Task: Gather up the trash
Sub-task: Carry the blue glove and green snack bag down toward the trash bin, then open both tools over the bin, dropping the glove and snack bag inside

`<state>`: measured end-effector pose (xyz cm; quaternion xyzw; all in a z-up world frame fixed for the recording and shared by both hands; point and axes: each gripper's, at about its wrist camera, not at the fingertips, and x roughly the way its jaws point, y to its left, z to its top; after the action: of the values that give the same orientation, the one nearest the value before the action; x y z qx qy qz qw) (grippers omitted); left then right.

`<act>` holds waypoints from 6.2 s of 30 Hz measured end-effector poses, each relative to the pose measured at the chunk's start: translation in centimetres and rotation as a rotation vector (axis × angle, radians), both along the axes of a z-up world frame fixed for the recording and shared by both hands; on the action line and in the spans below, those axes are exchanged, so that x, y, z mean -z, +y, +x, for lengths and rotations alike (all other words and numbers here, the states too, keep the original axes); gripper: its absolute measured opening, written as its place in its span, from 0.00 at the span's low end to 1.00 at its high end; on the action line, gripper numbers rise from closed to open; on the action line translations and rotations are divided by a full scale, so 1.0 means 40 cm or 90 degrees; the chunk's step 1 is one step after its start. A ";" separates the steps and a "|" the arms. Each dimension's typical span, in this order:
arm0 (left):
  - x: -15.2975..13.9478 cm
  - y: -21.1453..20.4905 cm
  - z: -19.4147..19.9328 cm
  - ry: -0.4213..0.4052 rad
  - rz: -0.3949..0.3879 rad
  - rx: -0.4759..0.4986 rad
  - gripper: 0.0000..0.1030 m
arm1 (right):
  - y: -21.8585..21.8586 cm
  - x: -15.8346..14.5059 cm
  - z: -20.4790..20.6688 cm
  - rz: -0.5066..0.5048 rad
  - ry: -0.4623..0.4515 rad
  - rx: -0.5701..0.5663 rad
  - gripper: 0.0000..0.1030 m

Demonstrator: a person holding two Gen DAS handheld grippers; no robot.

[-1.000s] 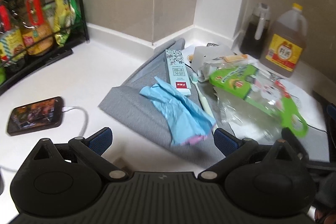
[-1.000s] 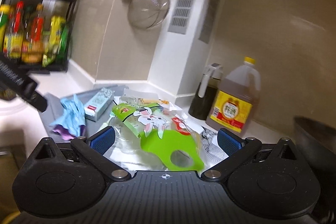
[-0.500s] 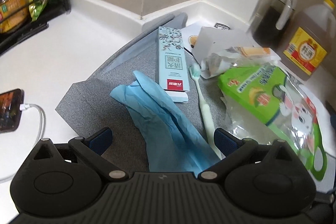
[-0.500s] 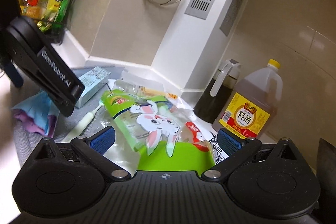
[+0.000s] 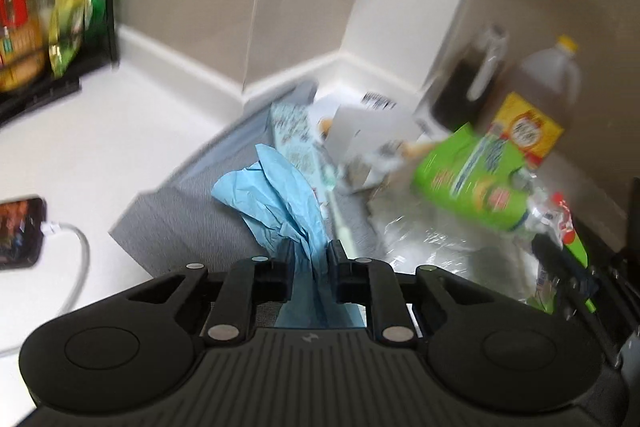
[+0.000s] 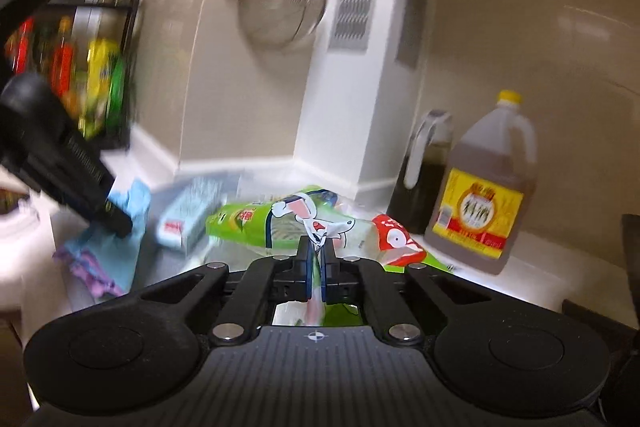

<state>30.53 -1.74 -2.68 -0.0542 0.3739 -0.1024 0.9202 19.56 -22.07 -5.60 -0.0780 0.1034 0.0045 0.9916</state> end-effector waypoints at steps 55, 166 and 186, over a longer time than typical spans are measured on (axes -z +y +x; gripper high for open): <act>0.137 0.293 -1.036 -0.009 0.128 -0.083 0.19 | 0.288 0.042 -0.871 0.014 0.053 -0.200 0.04; 0.837 0.229 -0.461 0.369 0.164 0.014 0.24 | 0.406 0.761 -0.227 0.030 0.567 -0.133 0.05; 0.609 0.289 -0.586 0.282 0.182 -0.058 1.00 | 0.338 0.611 -0.312 0.111 0.530 -0.110 0.69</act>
<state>7.07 9.83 -27.04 0.0386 0.5738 0.0069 0.8181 7.09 -8.54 -30.05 0.0064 0.4868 0.1275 0.8642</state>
